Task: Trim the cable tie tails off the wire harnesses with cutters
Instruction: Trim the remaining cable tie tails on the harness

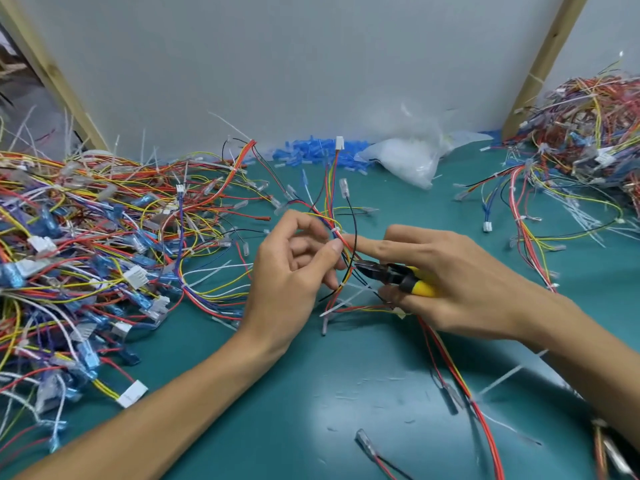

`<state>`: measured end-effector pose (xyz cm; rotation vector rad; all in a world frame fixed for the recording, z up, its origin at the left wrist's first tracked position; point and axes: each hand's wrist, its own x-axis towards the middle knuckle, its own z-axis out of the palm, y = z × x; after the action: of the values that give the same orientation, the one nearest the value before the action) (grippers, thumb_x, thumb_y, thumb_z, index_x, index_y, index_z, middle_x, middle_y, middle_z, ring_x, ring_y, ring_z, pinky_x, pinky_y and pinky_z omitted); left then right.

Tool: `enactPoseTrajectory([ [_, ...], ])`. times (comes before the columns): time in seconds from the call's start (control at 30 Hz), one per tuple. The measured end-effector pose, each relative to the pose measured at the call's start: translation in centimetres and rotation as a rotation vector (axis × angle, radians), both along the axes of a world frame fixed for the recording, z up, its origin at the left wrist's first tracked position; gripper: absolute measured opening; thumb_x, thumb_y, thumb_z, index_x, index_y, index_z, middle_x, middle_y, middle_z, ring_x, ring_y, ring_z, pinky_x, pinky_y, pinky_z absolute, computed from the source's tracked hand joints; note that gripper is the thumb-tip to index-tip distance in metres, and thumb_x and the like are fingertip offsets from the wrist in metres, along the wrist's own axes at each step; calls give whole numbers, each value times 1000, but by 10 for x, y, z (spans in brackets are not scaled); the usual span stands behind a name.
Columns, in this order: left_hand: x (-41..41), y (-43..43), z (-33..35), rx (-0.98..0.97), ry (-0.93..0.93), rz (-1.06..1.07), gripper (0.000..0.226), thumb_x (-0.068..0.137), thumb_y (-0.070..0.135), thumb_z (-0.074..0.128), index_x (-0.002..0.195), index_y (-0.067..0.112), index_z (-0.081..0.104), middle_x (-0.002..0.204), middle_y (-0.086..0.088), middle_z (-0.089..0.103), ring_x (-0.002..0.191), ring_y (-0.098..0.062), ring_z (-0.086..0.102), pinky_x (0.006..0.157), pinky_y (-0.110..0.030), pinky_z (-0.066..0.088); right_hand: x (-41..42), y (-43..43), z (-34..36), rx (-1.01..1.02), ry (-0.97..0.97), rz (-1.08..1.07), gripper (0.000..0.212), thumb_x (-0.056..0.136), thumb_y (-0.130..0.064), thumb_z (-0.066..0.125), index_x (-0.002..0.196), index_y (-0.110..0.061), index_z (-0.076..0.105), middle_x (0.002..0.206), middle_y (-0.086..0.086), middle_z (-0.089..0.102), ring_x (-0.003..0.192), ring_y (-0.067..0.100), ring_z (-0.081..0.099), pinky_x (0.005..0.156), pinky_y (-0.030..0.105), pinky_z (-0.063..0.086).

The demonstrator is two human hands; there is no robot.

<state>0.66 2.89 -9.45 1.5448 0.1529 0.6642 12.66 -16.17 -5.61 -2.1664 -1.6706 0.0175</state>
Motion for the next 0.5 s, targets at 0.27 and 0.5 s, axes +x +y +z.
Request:
enactPoseTrajectory([
  [0.27,6,1,-2,-72,53,-13,21,91,30,73,79,14,76,65,-9,64,53,-21,56,60,-31,48,0,-3,1,12,-66,59,69,101,-37,65,160,-55,32,94,-16,50,78,9,48,75,39,53],
  [0.5,2,1,-6,-39,35,-136,20,92,35,68,99,23,83,89,-13,73,77,-14,66,79,-35,58,-4,3,-6,330,303,-64,32,97,-29,64,127,-20,62,77,0,64,69,27,58,69,44,52],
])
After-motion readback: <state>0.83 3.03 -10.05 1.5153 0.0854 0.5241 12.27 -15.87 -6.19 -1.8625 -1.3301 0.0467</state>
